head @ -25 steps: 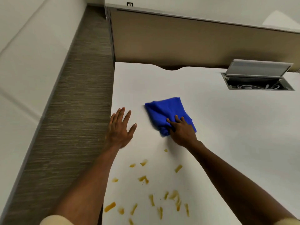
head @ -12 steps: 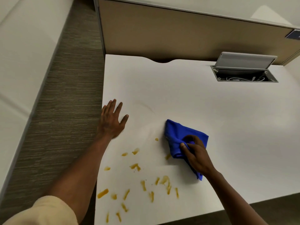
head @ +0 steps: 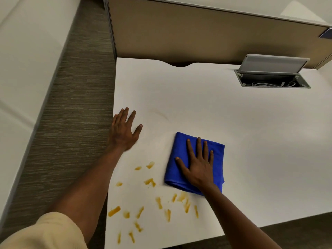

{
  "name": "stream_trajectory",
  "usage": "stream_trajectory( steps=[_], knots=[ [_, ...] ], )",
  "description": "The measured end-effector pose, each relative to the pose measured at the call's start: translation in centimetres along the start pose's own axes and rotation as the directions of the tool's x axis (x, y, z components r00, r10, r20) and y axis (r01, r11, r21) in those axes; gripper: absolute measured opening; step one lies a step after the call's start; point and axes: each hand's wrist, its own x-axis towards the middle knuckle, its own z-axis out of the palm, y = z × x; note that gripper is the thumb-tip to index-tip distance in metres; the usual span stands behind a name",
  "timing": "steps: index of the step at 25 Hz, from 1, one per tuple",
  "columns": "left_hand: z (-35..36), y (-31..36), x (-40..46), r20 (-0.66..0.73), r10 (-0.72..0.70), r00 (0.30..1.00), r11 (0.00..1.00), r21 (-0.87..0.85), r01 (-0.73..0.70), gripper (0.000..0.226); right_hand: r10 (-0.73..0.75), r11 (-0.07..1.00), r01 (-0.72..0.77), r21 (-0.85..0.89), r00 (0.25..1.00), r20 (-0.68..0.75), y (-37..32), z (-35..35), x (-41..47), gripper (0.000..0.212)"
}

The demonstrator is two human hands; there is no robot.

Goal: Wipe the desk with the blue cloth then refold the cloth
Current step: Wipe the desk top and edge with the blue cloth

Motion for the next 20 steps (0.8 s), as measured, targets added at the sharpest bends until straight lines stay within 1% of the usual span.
stream_trajectory(
  steps=[2, 4, 6, 7, 10, 12, 15, 17, 18, 19, 20],
  knots=[
    [0.0, 0.0, 0.0, 0.009, -0.006, 1.0, 1.0, 0.006, 0.006, 0.074, 0.047, 0.999, -0.047, -0.012, 0.999, 0.012, -0.8, 0.3, 0.8, 0.09],
    [-0.1, 0.0, -0.1, 0.026, -0.011, 1.0, 1.0, 0.007, 0.011, 0.074, 0.044, 0.999, -0.044, -0.018, 0.999, -0.017, -1.2, 0.3, 0.7, 0.091],
    [-0.2, 0.1, 0.0, 0.03, -0.009, 1.0, 1.0, 0.001, 0.009, 0.074, -0.028, 1.0, 0.028, -0.013, 0.997, -0.075, -1.3, 0.7, -0.4, 0.088],
    [-0.3, 0.1, 0.0, 0.032, -0.008, 0.999, 1.0, -0.001, 0.008, 0.075, -0.063, 0.998, 0.063, -0.012, 0.995, -0.08, -1.3, 1.1, -1.4, 0.087],
    [-0.3, 0.0, -0.2, 0.028, -0.003, 1.0, 1.0, -0.007, 0.003, 0.075, -0.115, 0.993, 0.114, -0.023, 0.992, -0.041, -0.4, 2.0, -3.9, 0.077],
    [-0.3, 0.0, -0.2, 0.02, 0.001, 1.0, 1.0, -0.014, -0.001, 0.076, -0.135, 0.99, 0.134, -0.047, 0.991, -0.012, 0.6, 1.6, -3.8, 0.069],
    [-0.3, 0.0, -0.2, 0.006, 0.005, 1.0, 1.0, -0.001, -0.005, 0.075, -0.098, 0.99, 0.098, -0.103, 0.995, 0.001, -0.1, 0.7, -1.6, 0.064],
    [-0.5, 0.1, -0.2, 0.019, -0.001, 1.0, 1.0, -0.009, 0.001, 0.075, -0.037, 0.996, 0.037, -0.076, 0.999, 0.002, -1.4, 0.6, -0.1, 0.061],
    [-0.5, 0.1, -0.2, 0.023, -0.001, 1.0, 1.0, -0.012, 0.001, 0.075, -0.03, 0.998, 0.03, -0.055, 1.0, 0.0, -1.9, 0.5, 0.0, 0.06],
    [-0.6, 0.2, -0.3, 0.022, 0.0, 1.0, 1.0, -0.016, 0.001, 0.075, -0.066, 0.997, 0.067, -0.047, 0.998, 0.005, -2.1, 0.4, -0.2, 0.06],
    [-0.7, 0.4, -0.3, 0.023, -0.001, 1.0, 1.0, -0.026, 0.001, 0.076, -0.141, 0.988, 0.142, -0.053, 0.99, 0.029, -1.8, 0.5, -0.8, 0.059]
  ],
)
